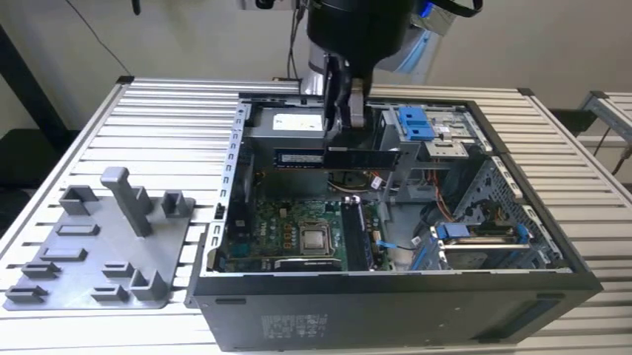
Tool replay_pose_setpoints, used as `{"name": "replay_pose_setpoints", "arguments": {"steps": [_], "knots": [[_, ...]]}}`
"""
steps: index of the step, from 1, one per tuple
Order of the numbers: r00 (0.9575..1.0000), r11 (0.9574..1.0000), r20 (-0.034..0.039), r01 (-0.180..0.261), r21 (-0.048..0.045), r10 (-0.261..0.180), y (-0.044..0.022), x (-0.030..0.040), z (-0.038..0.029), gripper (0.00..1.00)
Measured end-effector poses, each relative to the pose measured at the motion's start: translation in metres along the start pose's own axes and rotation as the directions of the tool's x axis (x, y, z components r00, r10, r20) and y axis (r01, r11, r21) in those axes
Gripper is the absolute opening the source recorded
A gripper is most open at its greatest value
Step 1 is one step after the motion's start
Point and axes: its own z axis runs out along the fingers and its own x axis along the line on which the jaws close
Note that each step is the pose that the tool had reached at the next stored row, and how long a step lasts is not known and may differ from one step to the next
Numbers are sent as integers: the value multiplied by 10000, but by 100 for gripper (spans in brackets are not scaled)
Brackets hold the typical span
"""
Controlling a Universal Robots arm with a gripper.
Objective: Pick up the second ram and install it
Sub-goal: 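Pick up the second ram and move it above second insertion slot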
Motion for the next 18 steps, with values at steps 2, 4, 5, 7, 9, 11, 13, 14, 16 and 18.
{"name": "replay_pose_setpoints", "arguments": {"steps": [2,4,5,7,9,11,13,14,16,18], "knots": [[10000,10000,-1,-1,0,1,-84,1,-3,14],[10000,10000,1,0,0,0,-170,1,-5,14],[10000,10000,1,-1,1,1,-213,2,-7,14],[10000,10000,0,0,1,0,-296,3,-10,14],[10000,10000,0,-1,0,1,-376,3,-13,14],[10000,10000,0,0,0,0,-455,4,-16,14],[10000,10000,1,-1,1,1,-533,4,-18,14],[10000,10000,1,0,1,0,-571,5,-19,14],[10000,10000,0,0,0,0,-641,5,-22,14],[10000,10000,-1,-1,0,1,-693,5,-25,14]]}}
